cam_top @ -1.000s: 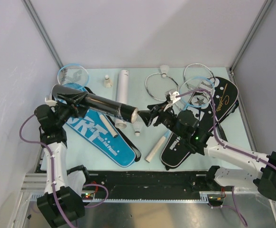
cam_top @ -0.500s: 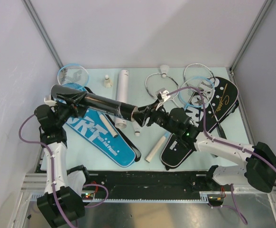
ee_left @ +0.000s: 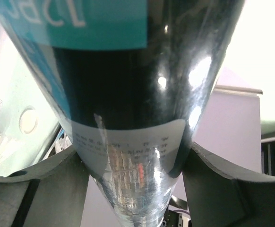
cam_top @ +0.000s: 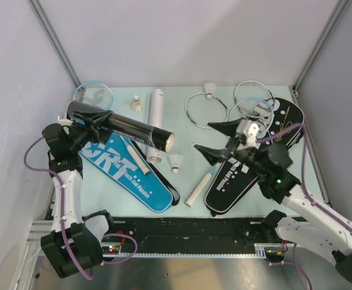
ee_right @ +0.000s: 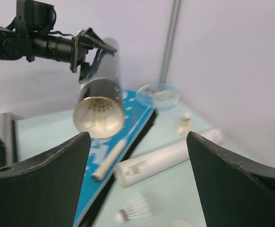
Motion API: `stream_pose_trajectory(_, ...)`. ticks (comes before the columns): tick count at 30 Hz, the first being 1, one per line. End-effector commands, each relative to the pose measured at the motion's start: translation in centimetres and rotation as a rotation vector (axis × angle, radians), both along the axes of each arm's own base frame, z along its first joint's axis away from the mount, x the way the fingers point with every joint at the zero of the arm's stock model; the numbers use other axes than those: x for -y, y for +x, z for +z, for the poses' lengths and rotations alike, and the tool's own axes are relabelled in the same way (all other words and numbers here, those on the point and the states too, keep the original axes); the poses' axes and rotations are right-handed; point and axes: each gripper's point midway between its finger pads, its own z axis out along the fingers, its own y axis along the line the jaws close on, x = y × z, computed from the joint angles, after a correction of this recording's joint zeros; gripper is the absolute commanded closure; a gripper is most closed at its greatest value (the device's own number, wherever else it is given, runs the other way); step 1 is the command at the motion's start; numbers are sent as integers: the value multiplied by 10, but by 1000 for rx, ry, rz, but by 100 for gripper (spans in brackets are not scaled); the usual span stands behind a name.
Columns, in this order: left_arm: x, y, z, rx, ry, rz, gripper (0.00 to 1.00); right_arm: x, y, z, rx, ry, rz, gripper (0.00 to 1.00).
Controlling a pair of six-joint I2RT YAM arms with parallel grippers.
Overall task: Pack up the badminton gear
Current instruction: Adjust the shuttle tube.
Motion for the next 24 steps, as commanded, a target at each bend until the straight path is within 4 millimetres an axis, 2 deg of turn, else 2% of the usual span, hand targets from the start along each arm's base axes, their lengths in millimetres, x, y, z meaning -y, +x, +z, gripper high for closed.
stream_pose_trajectory(1, 28, -8, 31, 113, 61, -192, 63, 28, -15, 1, 363, -167, 1, 11)
stream_pose_trajectory(3, 40, -10, 30, 122, 80, -247, 62, 32, -16, -16, 482, -284, 5, 10)
stream_pose_trajectory(6, 65, -14, 27, 123, 88, -361, 62, 37, -8, -35, 538, -381, 3, 11)
stream_pose_trajectory(10, 98, -23, 25, 127, 79, -541, 62, 40, -4, -42, 614, -380, 39, 13)
stream_pose_trajectory(14, 120, -37, 32, 164, 87, -658, 62, 33, 1, -51, 683, -418, 70, 14)
stream_pose_trajectory(17, 134, -47, 24, 150, 77, -729, 62, 18, 2, -54, 737, -438, 80, 15)
stream_pose_trajectory(24, 162, -63, 2, 94, 58, -834, 60, -28, -12, -56, 850, -462, 124, 15)
